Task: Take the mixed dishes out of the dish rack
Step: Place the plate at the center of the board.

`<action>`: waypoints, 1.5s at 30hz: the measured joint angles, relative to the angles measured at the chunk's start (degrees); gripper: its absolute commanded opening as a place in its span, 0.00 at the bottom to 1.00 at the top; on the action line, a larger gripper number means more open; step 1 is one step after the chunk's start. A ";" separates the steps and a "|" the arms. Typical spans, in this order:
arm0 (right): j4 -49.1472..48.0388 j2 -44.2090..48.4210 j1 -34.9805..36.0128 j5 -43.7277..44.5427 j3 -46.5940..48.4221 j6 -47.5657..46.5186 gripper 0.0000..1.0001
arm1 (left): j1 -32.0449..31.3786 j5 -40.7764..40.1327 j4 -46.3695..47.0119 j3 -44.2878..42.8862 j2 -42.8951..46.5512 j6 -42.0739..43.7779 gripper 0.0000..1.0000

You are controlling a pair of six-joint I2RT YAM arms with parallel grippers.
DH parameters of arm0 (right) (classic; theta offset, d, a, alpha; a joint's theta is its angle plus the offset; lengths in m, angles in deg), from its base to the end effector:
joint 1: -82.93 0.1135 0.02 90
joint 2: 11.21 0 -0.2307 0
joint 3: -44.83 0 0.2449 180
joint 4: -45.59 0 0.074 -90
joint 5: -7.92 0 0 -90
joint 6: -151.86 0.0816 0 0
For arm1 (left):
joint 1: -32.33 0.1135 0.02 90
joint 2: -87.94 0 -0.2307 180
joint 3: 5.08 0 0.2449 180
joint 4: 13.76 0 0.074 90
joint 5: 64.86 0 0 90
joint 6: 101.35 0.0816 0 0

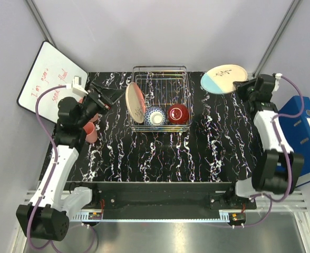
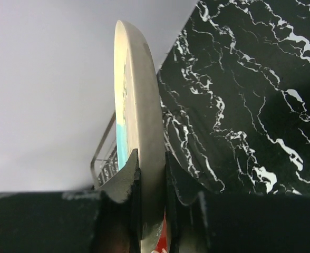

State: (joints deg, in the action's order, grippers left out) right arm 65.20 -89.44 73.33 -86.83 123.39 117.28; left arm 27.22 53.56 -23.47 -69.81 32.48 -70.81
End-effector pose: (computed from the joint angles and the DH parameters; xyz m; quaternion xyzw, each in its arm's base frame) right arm 0.3605 -0.0541 0.2895 0.4177 0.7000 0.2562 0.5194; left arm 0.2721 -0.0633 0.3419 -0.1604 0.6911 -0.5120 0.4842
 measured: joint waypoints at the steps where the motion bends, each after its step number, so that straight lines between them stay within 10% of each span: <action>1: -0.09 -2.51 0.07 -0.02 1.25 -0.04 0.00 | -0.31 -0.24 -0.42 0.00 0.42 0.59 0.99; 23: -1.92 -36.37 0.11 -0.31 19.28 -4.24 0.00 | -3.21 -0.96 -2.69 7.89 -4.61 3.17 0.99; 45: -4.33 -40.28 -0.35 -0.72 18.43 -2.51 0.00 | -4.55 -0.96 -2.78 10.84 -6.84 3.74 0.99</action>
State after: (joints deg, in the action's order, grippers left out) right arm 60.88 -129.73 72.98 -87.55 141.82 114.77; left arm 22.68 52.60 -26.25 -58.97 25.64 -67.08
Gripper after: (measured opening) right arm 0.191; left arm 0.985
